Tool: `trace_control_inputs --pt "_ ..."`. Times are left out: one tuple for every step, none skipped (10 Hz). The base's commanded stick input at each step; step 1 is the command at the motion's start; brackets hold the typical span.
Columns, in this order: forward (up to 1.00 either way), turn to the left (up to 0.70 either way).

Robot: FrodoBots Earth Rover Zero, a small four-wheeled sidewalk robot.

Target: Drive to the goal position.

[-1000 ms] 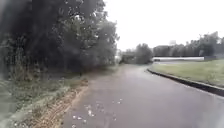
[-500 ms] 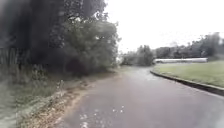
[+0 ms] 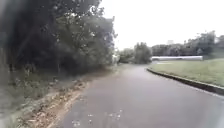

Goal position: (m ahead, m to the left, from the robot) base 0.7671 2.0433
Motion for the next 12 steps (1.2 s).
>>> trace_control_inputs --pt "1.0 0.0" --pt "1.0 0.0" --pt "1.0 0.0" --pt "1.0 0.0" --pt "1.0 0.0" --pt "1.0 0.0" --pt "1.0 0.0" --pt "1.0 0.0" --pt "1.0 -0.21" --pt "1.0 -0.4" --pt "1.0 -0.38" --pt "1.0 -0.3"
